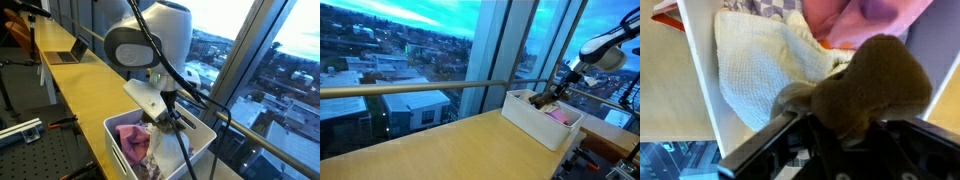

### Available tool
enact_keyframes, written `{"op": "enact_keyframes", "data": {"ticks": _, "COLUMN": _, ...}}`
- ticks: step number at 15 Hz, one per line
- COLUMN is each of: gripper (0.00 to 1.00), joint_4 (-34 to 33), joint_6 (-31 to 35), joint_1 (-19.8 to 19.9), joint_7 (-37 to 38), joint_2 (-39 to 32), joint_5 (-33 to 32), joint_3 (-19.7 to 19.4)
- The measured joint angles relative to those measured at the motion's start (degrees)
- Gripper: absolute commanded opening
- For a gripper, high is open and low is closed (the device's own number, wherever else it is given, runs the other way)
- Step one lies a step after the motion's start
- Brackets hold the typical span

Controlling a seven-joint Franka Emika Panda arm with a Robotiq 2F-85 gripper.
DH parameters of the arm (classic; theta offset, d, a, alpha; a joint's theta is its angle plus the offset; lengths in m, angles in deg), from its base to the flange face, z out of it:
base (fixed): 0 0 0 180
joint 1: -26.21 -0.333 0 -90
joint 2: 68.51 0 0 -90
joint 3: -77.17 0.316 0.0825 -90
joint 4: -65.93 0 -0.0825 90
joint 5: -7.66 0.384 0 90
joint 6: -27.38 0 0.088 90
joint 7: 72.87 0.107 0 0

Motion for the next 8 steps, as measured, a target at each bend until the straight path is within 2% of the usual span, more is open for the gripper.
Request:
{"op": "enact_keyframes", "data": {"ticks": 4, "gripper": 0.04, "joint_4": 5.4, "joint_6": -0.1, "joint_1": -0.7, "joint_7": 1.5, "joint_2": 4.2, "joint_5": -2.4, "joint_3": 1.3}}
{"op": "enact_keyframes", "data": {"ticks": 8, "gripper": 0.04, "joint_4": 13.7, "joint_6": -0.1, "joint_1": -4.8, "joint_7": 5.2, "joint_2": 11.4, "joint_5": -3.2, "joint_3": 4.9}}
